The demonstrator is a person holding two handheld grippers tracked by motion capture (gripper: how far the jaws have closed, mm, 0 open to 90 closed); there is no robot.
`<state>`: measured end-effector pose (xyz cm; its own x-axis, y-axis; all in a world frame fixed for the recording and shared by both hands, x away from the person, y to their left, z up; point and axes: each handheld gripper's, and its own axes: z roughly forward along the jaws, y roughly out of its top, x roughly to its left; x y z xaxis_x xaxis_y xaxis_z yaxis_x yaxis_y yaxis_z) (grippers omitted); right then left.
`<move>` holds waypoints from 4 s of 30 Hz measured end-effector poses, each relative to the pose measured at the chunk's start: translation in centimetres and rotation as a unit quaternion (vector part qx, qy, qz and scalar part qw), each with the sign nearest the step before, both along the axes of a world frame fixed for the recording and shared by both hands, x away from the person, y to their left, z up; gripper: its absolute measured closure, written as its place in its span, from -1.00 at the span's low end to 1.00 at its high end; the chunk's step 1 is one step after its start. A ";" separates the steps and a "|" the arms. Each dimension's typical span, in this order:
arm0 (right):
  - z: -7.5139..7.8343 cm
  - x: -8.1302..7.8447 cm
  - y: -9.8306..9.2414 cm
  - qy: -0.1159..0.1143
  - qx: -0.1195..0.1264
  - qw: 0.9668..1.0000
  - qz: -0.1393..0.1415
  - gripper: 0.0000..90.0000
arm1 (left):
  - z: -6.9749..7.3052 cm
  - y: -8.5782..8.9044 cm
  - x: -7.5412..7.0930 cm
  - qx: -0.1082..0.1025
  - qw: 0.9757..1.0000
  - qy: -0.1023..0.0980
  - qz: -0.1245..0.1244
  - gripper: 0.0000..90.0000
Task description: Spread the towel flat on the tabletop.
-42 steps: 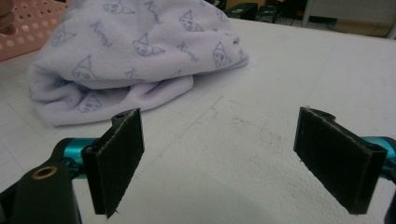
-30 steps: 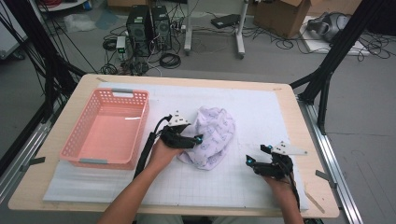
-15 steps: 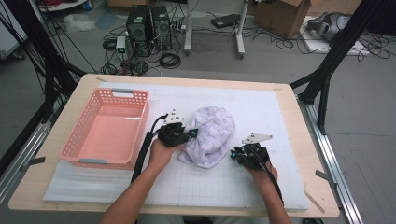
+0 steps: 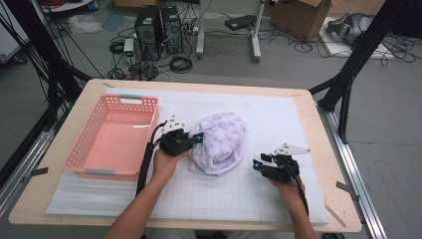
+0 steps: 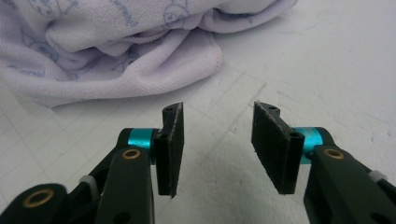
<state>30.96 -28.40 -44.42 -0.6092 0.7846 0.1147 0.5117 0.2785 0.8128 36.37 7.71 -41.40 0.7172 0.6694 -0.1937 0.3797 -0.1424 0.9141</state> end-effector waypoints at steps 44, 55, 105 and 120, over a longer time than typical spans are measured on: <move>3.5 -7.1 -6.8 -0.010 -0.015 0.998 -0.066 0.34 | -0.9 0.3 -1.6 0.007 1.000 0.017 0.001 -0.05; 0.4 -0.6 -0.8 -0.009 -0.057 0.998 0.035 0.27 | -2.2 -1.0 -1.0 0.009 0.998 0.066 -0.019 -0.19; 1.7 1.8 -4.9 0.021 0.024 0.998 -0.055 0.12 | -0.8 -1.2 3.7 0.033 0.989 0.048 0.136 -0.02; 1.7 3.9 -6.5 -0.033 -0.072 0.973 -0.218 0.89 | 0.4 -0.9 1.9 0.030 0.996 0.006 0.083 -0.14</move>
